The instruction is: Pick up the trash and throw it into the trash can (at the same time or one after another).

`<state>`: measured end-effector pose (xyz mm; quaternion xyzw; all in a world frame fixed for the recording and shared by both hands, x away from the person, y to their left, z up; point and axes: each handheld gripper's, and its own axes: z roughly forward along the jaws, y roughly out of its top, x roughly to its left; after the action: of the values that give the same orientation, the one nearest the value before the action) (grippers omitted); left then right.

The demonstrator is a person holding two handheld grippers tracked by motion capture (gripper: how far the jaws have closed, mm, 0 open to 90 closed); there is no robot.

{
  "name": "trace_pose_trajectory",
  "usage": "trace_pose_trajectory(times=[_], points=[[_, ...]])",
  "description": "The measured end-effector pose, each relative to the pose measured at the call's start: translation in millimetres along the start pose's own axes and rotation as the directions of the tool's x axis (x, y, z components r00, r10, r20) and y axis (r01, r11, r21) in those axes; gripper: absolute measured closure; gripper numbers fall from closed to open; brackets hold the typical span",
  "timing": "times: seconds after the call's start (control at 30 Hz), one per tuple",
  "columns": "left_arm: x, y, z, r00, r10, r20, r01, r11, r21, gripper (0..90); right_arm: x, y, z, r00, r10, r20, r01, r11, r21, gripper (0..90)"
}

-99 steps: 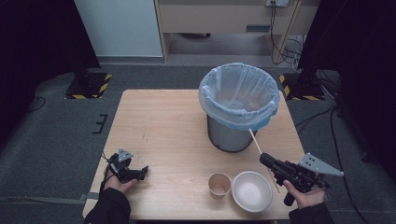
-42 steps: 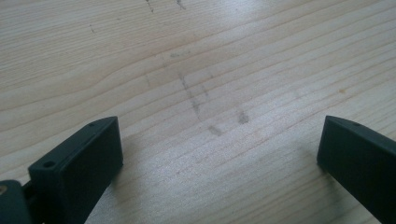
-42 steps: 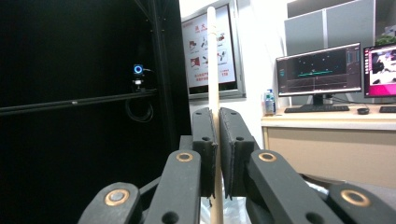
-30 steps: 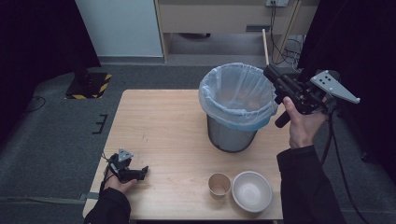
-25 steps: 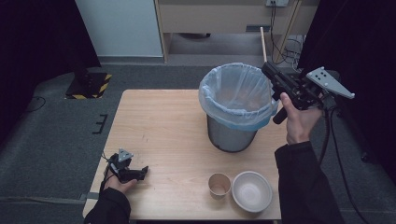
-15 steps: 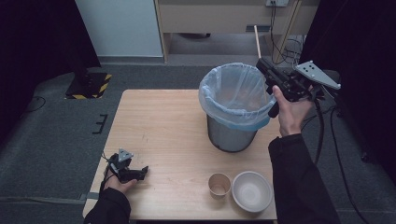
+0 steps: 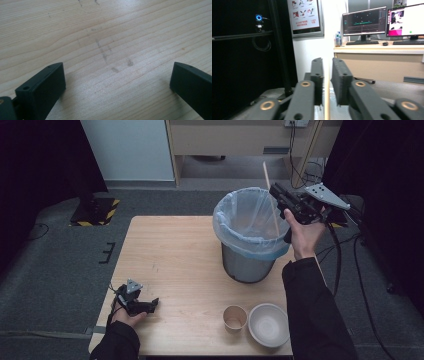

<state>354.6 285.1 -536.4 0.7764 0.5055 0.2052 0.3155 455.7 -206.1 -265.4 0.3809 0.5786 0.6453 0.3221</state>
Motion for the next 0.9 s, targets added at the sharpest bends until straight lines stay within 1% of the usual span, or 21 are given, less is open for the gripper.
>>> trace_pose_trajectory(times=[0.13,0.17,0.23,0.27,0.33,0.43,0.53,0.7,0.77,0.83,0.9], points=[[0.0,0.0,0.0,1.0000,0.000,0.000,0.000,1.0000,0.000,0.0,-3.9,1.5,-3.5,1.0000,0.004,0.005,-0.004,1.000,-0.005,73.8],[0.0,0.0,0.0,1.0000,0.000,0.000,0.000,1.0000,0.000,0.0,-4.7,2.0,-5.6,0.9999,0.011,0.003,-0.011,1.000,-0.010,73.0],[0.0,0.0,0.0,1.0000,0.000,0.000,0.000,1.0000,0.000,0.0,-5.7,3.7,-10.3,0.9999,0.010,0.004,-0.010,1.000,-0.016,71.1],[0.0,0.0,0.0,1.0000,0.000,0.000,0.000,1.0000,0.000,0.0,-5.7,5.8,-15.5,0.9999,0.016,-0.003,-0.016,1.000,-0.023,68.7],[0.0,0.0,0.0,1.0000,0.000,0.000,0.000,1.0000,0.000,0.0,-5.6,6.6,-18.3,0.9998,0.017,-0.007,-0.017,0.999,-0.027,67.9],[0.0,0.0,0.0,1.0000,0.000,0.000,0.000,1.0000,0.000,0.0,-4.5,8.4,-27.4,0.9998,0.018,-0.013,-0.018,1.000,-0.024,63.3],[0.0,0.0,0.0,1.0000,0.000,0.000,0.000,1.0000,0.000,0.0,-3.0,8.8,-37.7,0.9997,0.008,-0.023,-0.008,1.000,-0.012,59.2],[0.0,0.0,0.0,1.0000,0.000,0.000,0.000,1.0000,0.000,0.0,2.1,3.9,-56.1,0.9988,0.002,-0.049,-0.002,1.000,0.000,56.2],[0.0,0.0,0.0,1.0000,0.001,-0.001,-0.001,1.0000,0.000,0.0,4.9,-0.4,-63.2,0.9982,-0.003,-0.060,0.004,1.000,0.010,55.1],[0.0,0.0,0.0,1.0000,0.001,0.000,-0.001,1.0000,0.000,0.0,9.3,-7.3,-75.0,0.9968,-0.006,-0.080,0.008,1.000,0.021,53.7],[-0.1,0.0,0.0,1.0000,0.000,0.000,0.000,1.0000,0.000,0.0,10.0,-8.8,-77.4,0.9964,-0.006,-0.085,0.008,1.000,0.024,53.4]])
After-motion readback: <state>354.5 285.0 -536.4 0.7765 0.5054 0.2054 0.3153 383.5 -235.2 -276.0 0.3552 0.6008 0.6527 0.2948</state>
